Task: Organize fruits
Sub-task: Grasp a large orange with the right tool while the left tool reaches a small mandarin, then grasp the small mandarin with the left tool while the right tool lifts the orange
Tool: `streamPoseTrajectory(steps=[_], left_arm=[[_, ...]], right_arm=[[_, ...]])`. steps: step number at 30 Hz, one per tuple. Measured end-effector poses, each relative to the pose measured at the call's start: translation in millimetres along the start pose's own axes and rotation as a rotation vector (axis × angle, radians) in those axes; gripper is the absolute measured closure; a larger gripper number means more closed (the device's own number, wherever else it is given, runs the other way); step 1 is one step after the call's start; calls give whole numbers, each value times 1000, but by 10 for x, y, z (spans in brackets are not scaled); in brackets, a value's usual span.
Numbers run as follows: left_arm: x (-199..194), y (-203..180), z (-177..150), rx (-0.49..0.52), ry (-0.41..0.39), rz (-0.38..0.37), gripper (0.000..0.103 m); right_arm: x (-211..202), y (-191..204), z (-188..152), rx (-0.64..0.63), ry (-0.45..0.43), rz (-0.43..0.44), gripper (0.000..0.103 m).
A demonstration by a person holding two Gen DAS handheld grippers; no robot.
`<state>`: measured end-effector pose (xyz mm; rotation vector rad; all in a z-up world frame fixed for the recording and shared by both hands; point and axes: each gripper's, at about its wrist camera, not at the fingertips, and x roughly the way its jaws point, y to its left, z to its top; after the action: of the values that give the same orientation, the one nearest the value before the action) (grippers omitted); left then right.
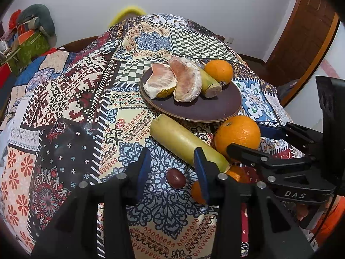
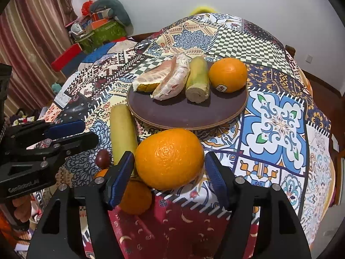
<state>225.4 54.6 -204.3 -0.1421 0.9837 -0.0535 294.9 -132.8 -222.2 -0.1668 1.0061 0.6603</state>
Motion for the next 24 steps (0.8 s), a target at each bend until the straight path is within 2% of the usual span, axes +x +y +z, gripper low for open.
streamPoseTrajectory(steps=[5, 14, 19, 24], left_arm=[[64, 26, -29, -4, 23, 7, 60], [-59, -77, -180, -25, 40, -43, 59], [-111, -182, -281, -7, 42, -32, 59], [-132, -279, -353, -3, 53, -57, 59]], right_arm=[[53, 9, 5, -7, 2, 0, 35], [0, 27, -38, -16, -16, -14, 37], [-138, 18, -82, -10, -32, -17, 37], [-365, -40, -132, 8, -70, -27, 38]])
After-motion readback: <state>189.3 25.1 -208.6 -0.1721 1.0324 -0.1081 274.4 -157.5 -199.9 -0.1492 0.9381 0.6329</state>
